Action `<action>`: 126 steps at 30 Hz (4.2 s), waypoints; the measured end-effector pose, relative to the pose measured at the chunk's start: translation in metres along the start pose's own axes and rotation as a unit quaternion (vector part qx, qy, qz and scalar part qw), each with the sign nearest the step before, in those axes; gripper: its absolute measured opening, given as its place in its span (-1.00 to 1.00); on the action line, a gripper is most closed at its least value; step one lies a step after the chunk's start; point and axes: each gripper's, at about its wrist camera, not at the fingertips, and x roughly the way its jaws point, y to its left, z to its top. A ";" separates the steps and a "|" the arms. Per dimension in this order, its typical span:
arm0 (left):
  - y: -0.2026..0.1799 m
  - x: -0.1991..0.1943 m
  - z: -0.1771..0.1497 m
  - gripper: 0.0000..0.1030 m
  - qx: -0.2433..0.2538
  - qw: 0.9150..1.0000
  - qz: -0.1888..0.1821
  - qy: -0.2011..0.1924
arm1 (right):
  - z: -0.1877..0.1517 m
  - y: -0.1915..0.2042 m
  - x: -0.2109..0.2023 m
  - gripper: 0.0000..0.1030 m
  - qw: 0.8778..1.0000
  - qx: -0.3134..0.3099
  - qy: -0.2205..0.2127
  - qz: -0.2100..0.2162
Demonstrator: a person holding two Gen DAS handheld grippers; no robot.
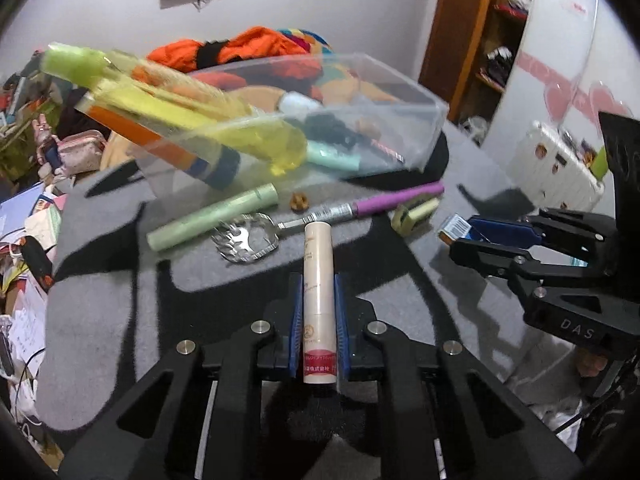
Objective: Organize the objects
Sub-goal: 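Grasp the cream red-capped tube with the left tool while the right tool grasps the blue Max pack, then carry the cream tube and Max pack into the clear box and release both, then grasp the white dotted block with the right tool while the left tool grasps the pale green tube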
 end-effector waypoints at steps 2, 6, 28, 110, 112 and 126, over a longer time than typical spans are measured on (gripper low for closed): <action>0.000 -0.009 0.005 -0.72 -0.006 1.000 0.002 -0.016 | 0.005 -0.002 -0.006 -0.52 1.000 0.002 -0.010 -0.001; 0.001 -0.023 0.018 -0.72 -0.017 0.999 0.001 -0.045 | 0.017 -0.005 -0.018 -0.52 1.000 0.002 -0.030 -0.001; 0.017 -0.029 0.105 -0.72 -0.047 0.991 -0.014 -0.122 | 0.105 -0.022 -0.023 -0.52 0.993 -0.021 -0.117 -0.019; 0.027 -0.008 0.035 0.18 -0.032 0.998 0.042 -0.030 | 0.065 -0.017 -0.005 0.33 0.997 -0.030 -0.064 -0.027; 0.034 -0.003 0.026 0.18 -0.044 0.998 0.045 -0.016 | 0.059 -0.016 -0.001 0.33 0.998 -0.026 -0.057 -0.024; 0.057 0.020 0.005 0.18 -0.079 0.996 0.046 0.015 | 0.022 -0.012 0.040 0.33 1.000 0.007 0.007 -0.003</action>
